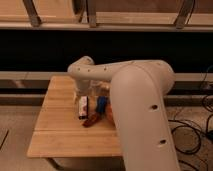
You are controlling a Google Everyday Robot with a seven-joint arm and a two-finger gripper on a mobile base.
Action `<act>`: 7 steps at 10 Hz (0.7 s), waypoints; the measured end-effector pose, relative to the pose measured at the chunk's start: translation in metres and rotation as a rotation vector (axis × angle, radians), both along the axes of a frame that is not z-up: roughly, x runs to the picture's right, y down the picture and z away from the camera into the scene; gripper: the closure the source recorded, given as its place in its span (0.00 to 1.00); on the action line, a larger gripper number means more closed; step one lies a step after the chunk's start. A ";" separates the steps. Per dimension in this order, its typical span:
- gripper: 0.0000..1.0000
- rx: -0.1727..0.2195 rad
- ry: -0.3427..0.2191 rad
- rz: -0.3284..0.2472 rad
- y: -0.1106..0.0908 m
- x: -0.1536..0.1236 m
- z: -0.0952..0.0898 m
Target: Place the eraser in the ceramic cup
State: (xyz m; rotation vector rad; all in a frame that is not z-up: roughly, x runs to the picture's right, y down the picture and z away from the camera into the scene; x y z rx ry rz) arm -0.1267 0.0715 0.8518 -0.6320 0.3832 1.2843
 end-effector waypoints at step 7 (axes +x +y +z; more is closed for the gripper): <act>0.35 0.007 0.015 -0.046 0.006 0.013 0.025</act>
